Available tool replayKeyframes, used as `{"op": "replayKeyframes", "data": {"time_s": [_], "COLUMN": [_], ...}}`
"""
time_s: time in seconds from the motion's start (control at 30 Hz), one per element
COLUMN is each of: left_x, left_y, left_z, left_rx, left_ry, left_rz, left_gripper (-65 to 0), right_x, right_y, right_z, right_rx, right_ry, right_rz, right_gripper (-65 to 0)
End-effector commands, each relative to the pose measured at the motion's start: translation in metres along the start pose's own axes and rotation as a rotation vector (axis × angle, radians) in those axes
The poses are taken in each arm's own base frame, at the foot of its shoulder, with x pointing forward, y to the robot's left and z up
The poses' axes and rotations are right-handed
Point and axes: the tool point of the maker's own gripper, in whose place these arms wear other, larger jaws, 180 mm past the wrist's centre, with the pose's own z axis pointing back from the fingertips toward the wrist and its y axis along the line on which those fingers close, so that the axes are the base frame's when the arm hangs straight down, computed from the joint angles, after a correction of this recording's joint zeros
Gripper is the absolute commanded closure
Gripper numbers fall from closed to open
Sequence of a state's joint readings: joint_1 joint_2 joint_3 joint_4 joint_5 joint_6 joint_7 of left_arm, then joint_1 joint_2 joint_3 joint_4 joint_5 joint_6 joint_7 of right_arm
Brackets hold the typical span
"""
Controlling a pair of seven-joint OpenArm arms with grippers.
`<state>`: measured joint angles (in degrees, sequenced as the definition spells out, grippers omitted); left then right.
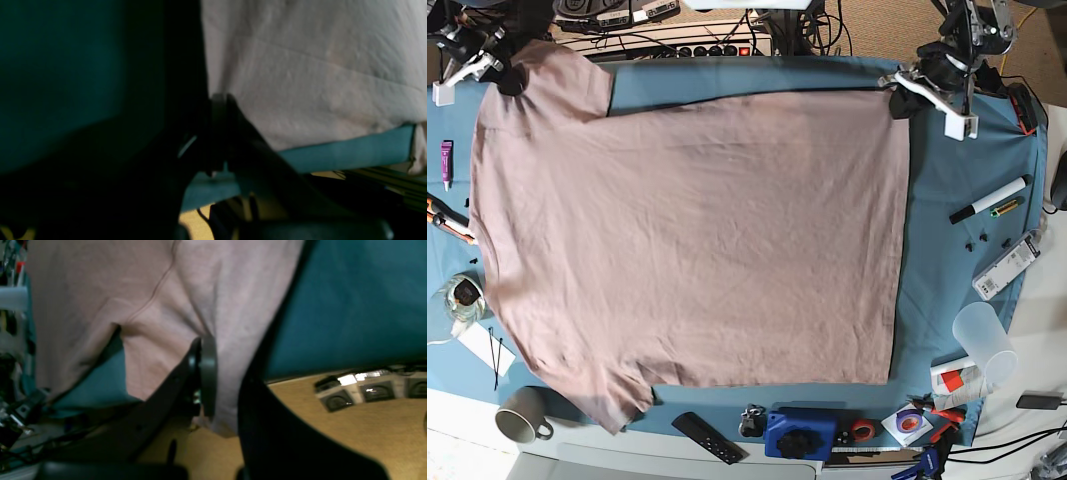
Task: Fold the T-shirt properly
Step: 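Pull both grasped shoulder corners outward to stretch the shirt flat, then fold the shoulder edge over toward the hem with both grippers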
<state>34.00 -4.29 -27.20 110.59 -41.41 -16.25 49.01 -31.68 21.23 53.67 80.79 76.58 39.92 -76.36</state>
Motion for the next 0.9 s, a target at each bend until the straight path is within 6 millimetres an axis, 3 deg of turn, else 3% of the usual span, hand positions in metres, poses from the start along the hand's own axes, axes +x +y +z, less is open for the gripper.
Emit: {"op": "replayKeyframes", "data": {"time_s": [0.0, 0.27, 0.4, 0.6, 0.87], "left_x": [0.003, 0.000, -0.016, -0.036, -0.012], "left_y": [0.005, 0.027, 0.033, 0.037, 0.019], "left_z": [0.009, 0.043, 0.053, 0.067, 0.071], "left_rx": [0.020, 0.082, 0.097, 0.122, 0.090], "left_ry": [-0.016, -0.025, 0.020, 0.071, 0.008], "left_rz": [-0.006, 0.035, 0.067, 0.078, 0.022], "left_gripper": [0.0, 0.0, 0.0, 0.0, 0.0], "right_x": [0.010, -0.003, -0.006, -0.004, 0.004], "right_y": [0.002, 0.012, 0.019, 0.013, 0.016], "right_z": [0.011, 0.028, 0.044, 0.076, 0.072], "right_rx": [-0.005, -0.015, 0.001, -0.080, -0.068], "right_ry": [-0.014, 0.046, 0.034, 0.009, -0.020], "right_rz": [0.036, 0.085, 0.080, 0.101, 0.110], "right_gripper": [0.0, 0.0, 0.0, 0.0, 0.0]}}
